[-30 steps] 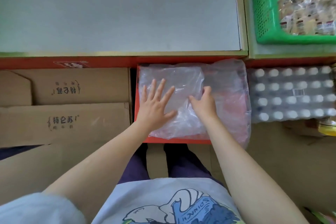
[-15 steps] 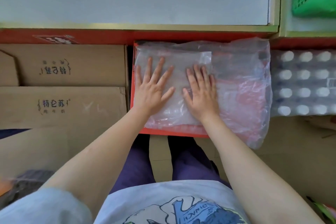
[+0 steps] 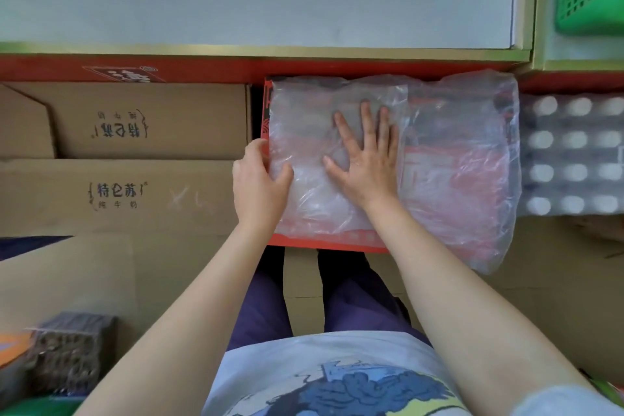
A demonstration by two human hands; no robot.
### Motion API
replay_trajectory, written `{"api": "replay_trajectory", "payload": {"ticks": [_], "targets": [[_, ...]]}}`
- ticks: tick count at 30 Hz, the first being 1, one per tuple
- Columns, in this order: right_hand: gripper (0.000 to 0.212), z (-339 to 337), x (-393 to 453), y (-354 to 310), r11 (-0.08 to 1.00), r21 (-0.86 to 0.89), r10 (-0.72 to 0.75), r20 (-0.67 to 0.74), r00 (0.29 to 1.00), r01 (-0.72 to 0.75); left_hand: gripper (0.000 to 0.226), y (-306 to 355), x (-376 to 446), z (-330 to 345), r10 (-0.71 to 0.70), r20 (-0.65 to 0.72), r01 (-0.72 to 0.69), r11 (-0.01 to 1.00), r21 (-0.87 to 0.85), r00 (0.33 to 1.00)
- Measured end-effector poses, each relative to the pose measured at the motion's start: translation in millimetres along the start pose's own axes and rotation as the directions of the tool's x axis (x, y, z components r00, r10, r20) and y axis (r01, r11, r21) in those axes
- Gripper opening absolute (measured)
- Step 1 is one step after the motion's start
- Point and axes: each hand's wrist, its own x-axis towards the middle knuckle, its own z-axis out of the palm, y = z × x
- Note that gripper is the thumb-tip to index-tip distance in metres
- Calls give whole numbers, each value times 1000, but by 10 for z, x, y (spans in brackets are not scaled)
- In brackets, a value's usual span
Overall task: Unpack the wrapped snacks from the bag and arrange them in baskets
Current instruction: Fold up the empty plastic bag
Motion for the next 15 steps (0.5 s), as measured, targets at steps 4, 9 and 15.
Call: {"api": "replay_trajectory", "payload": {"ticks": [4,9,15], "targets": [[77,-155,-33,-40,994,105,19,46,999,-23,28,170,115,-136,-237,242,291,931,-220,941],[54,-740,-346,-405,725,676,187,-3,982,-136,42,404,-26,-428,70,391,167,825,-541,918],[71,-1254,-618,-138,182,828,163,507,846,-531,40,961,-340,-288,141,658,332,774,-539,739]]}}
